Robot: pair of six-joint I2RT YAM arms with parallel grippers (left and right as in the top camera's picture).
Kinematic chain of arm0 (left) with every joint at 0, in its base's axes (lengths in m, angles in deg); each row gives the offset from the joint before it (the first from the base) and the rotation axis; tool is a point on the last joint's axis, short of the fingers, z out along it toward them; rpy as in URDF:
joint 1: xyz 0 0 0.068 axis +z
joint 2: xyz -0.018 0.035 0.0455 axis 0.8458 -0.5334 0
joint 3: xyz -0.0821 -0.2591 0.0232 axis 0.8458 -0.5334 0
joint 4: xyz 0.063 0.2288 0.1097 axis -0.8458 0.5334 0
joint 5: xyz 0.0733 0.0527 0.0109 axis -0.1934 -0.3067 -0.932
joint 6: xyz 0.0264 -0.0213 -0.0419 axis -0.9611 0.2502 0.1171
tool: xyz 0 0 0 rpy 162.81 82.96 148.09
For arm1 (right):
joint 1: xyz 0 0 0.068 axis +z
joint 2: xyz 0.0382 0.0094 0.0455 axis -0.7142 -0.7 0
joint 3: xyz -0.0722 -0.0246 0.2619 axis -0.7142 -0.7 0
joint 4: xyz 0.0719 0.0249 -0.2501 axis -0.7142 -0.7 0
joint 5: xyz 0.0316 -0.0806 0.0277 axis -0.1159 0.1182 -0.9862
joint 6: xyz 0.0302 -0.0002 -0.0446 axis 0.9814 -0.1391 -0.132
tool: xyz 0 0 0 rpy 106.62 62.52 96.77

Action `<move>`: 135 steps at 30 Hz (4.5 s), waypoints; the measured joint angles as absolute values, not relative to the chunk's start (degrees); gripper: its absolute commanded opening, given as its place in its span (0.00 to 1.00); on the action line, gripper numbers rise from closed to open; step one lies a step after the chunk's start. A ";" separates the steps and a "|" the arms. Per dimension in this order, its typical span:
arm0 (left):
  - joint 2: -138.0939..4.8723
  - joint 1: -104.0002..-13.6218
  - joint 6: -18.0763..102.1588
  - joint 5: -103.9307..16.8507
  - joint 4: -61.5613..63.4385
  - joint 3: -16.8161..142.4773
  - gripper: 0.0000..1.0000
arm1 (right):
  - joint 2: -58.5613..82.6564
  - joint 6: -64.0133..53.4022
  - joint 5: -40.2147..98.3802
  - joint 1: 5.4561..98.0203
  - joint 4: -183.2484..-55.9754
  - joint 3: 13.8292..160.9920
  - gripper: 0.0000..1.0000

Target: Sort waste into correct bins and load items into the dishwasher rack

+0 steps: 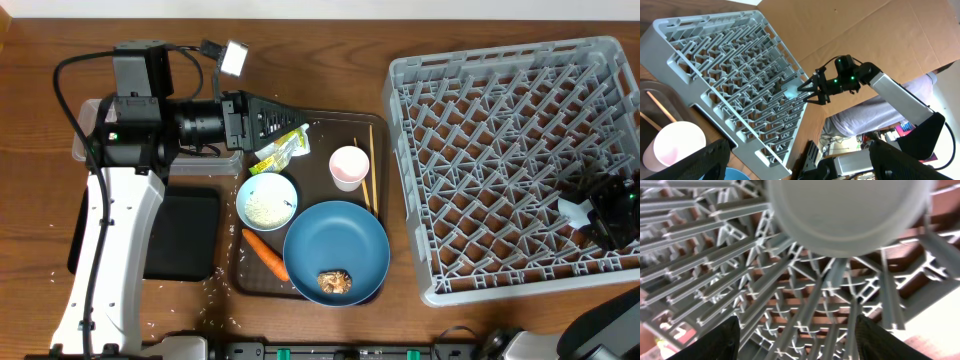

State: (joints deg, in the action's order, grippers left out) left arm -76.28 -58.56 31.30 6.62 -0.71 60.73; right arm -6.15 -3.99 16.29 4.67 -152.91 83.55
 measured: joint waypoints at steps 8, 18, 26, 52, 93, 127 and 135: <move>-76.28 -59.67 31.50 -0.13 1.41 60.73 0.98 | -1.25 -10.64 4.77 5.50 -151.58 84.47 0.73; -78.95 -78.23 30.80 -46.23 7.31 60.78 0.96 | 11.56 -13.35 -0.72 23.71 -142.97 85.80 0.79; -92.06 -81.88 30.40 -60.52 5.87 60.78 0.83 | 11.25 -10.00 6.58 31.88 -143.16 85.80 0.80; -104.78 -83.24 31.23 -56.06 1.21 60.78 0.06 | 11.25 -9.13 10.03 32.91 -143.29 85.80 0.83; -80.59 -67.35 23.63 17.57 7.24 60.93 0.06 | 10.68 -34.86 -29.61 64.36 -118.42 85.80 0.73; -80.59 -58.93 25.51 13.29 0.99 60.99 0.82 | 18.33 -18.33 -0.37 30.44 -142.99 85.80 0.53; -80.59 -58.93 25.51 12.61 0.99 60.99 0.82 | 15.64 -11.19 17.40 20.58 -155.42 85.80 0.54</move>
